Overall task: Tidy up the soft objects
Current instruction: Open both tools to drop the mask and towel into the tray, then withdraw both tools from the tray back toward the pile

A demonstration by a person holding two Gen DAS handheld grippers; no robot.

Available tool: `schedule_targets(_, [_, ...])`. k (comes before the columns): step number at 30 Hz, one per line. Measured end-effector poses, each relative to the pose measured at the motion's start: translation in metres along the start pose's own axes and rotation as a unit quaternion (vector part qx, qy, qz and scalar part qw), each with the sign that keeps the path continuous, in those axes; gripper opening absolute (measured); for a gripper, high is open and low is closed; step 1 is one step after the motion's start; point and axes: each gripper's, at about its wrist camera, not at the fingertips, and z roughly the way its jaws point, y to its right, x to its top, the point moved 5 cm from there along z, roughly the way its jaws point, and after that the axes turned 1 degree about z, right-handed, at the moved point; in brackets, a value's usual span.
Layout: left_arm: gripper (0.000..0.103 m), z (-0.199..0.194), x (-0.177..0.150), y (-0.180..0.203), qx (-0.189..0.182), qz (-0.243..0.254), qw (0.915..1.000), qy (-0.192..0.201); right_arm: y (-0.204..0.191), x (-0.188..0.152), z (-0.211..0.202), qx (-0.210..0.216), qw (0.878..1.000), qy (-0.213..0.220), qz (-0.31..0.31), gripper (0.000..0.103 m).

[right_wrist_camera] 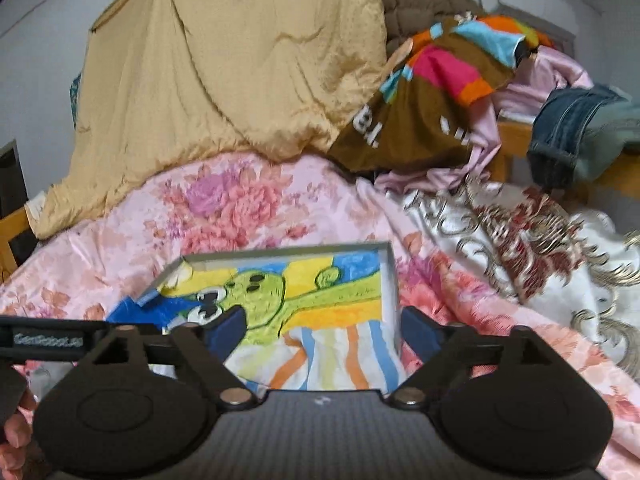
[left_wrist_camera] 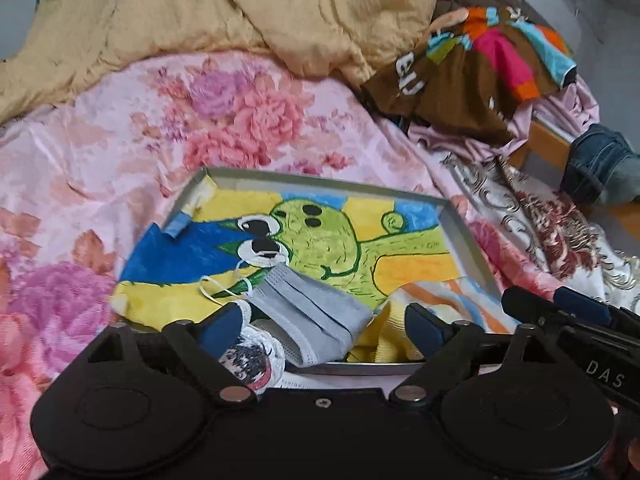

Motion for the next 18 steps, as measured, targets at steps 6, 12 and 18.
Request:
schedule_targets(6, [0.102,-0.047,-0.005,0.002,-0.006,-0.002,0.9979,0.064,-0.002,0.008,-0.038,-0.007,0.999,0.046,-0.013,0.103])
schedule_targets(12, [0.102,-0.088,-0.014,0.0,-0.013,-0.01,0.9939,0.109,-0.005,0.001,-0.073,-0.018,0.997,0.068,-0.027,0.103])
schedule_targets(18, [0.102,-0.126,-0.033,-0.004,-0.008,0.001,0.9916,0.129,-0.014,-0.013,-0.1,-0.039,0.997,0.063,-0.033,0.103])
